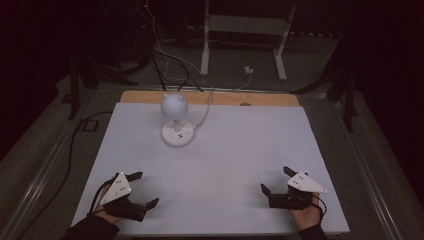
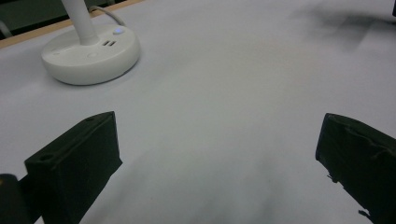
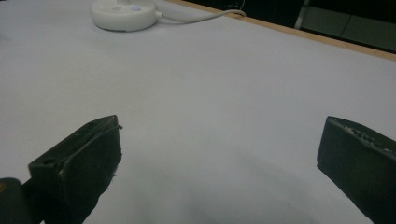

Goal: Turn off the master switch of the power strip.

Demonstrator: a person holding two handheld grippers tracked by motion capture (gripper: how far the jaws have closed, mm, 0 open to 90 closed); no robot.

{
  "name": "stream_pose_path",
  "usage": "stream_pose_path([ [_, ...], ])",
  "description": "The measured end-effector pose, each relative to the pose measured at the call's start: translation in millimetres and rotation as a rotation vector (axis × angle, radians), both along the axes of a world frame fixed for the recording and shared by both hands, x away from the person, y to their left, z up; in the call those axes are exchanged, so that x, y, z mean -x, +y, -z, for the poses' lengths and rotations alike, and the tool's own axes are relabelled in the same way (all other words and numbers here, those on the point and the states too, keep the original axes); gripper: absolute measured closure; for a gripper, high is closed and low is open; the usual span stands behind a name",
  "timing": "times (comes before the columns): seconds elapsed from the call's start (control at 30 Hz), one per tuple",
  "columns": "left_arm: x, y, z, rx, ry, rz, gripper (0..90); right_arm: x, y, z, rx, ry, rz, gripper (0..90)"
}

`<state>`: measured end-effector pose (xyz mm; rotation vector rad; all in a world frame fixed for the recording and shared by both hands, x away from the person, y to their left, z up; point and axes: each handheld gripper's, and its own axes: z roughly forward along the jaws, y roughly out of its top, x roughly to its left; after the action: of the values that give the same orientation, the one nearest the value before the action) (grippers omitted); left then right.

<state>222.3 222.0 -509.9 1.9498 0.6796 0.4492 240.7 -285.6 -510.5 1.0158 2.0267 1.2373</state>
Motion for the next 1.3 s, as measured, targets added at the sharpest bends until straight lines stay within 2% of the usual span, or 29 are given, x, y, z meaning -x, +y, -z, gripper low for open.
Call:
stream_pose_path([
  [0.4, 1.3, -3.7, 0.0, -0.018, 0.014, 0.024, 0.3, 2.6, 3.0, -0.9, -0.002, -0.015, 0.000, 0.0],
  [0.63, 3.1, -9.3, -2.3, -0.017, 0.012, 0.049, 0.3, 4.6, 6.6, -2.6, -0.001, -0.028, 0.009, 0.0],
  [0.7, 1.8, -10.7, -3.7, -0.012, 0.024, 0.058, 0.4, 5.1, 7.0, -2.9, 0.002, -0.032, 0.012, 0.0],
  [0.8, -0.2, -12.6, -9.8, 0.007, 0.040, 0.063, 0.3, 6.4, 8.5, -4.0, 0.000, -0.032, 0.014, 0.0],
  [0.9, -1.8, -14.9, -17.1, -0.005, 0.032, 0.066, 0.3, 6.6, 9.9, -4.2, 0.003, -0.033, 0.011, 0.0],
  [0.93, -4.5, -15.5, -21.7, 0.001, 0.046, 0.075, 0.3, 6.7, 10.0, -4.4, 0.001, -0.035, 0.011, 0.0],
  [1.07, -8.5, -17.4, -28.6, 0.013, 0.053, 0.078, 0.3, 7.2, 10.0, -4.9, -0.003, -0.037, 0.012, 0.0],
  [1.3, -17.9, -29.5, -44.8, 0.004, 0.039, 0.092, 0.3, 7.1, 9.7, -4.9, -0.007, -0.032, 0.010, 0.0],
])
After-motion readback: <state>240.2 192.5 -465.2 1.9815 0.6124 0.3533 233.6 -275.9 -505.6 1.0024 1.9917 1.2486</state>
